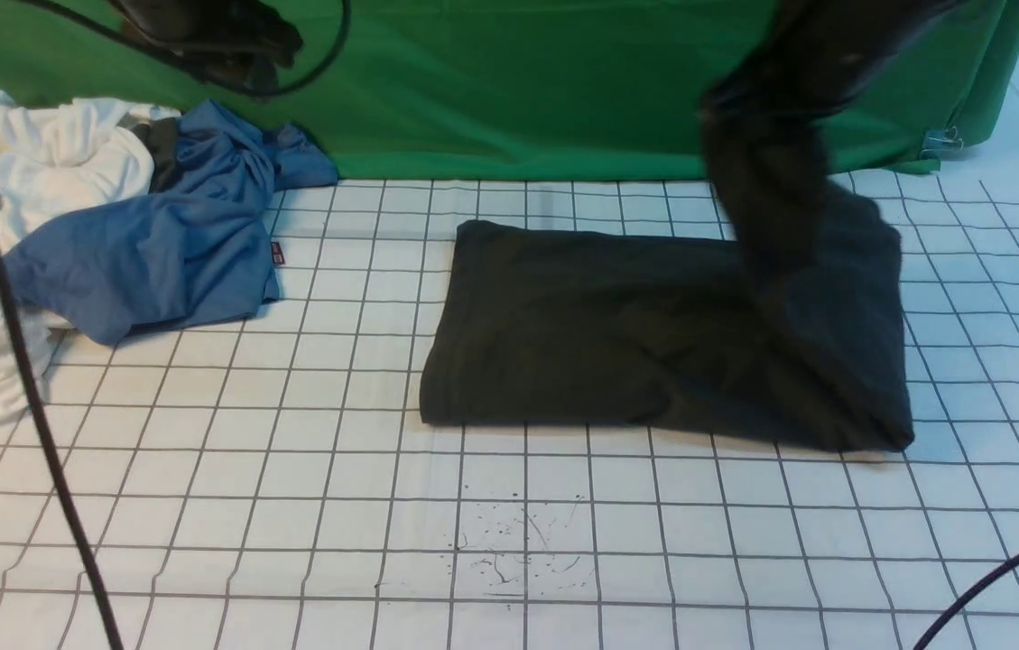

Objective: Fold a long-sleeved shirt over a white checkered tablecloth.
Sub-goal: 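Fold the right end of the dark garment over onto its left end with the right gripper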

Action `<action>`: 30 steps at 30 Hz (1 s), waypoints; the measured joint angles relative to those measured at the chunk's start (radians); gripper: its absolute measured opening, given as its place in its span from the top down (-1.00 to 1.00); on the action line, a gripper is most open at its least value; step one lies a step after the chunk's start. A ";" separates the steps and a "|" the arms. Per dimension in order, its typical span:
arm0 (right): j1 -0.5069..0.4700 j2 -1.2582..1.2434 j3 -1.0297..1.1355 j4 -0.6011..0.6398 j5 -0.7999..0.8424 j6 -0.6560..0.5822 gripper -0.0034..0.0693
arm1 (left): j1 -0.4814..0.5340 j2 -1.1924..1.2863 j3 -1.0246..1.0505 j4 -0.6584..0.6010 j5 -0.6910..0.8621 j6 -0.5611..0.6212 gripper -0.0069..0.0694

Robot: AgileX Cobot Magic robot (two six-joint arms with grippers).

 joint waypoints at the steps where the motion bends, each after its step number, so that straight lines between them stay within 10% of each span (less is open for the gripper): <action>1: 0.000 0.000 -0.004 0.005 0.000 0.000 0.67 | 0.002 0.000 0.000 0.000 0.000 0.000 -0.10; 20: 0.166 0.253 -0.171 0.229 -0.114 0.050 0.65 | 0.022 -0.035 0.000 -0.030 0.001 -0.003 -0.10; 30: 0.144 0.248 -0.263 0.353 -0.032 -0.028 -0.87 | 0.022 -0.035 0.000 -0.061 0.001 -0.003 -0.10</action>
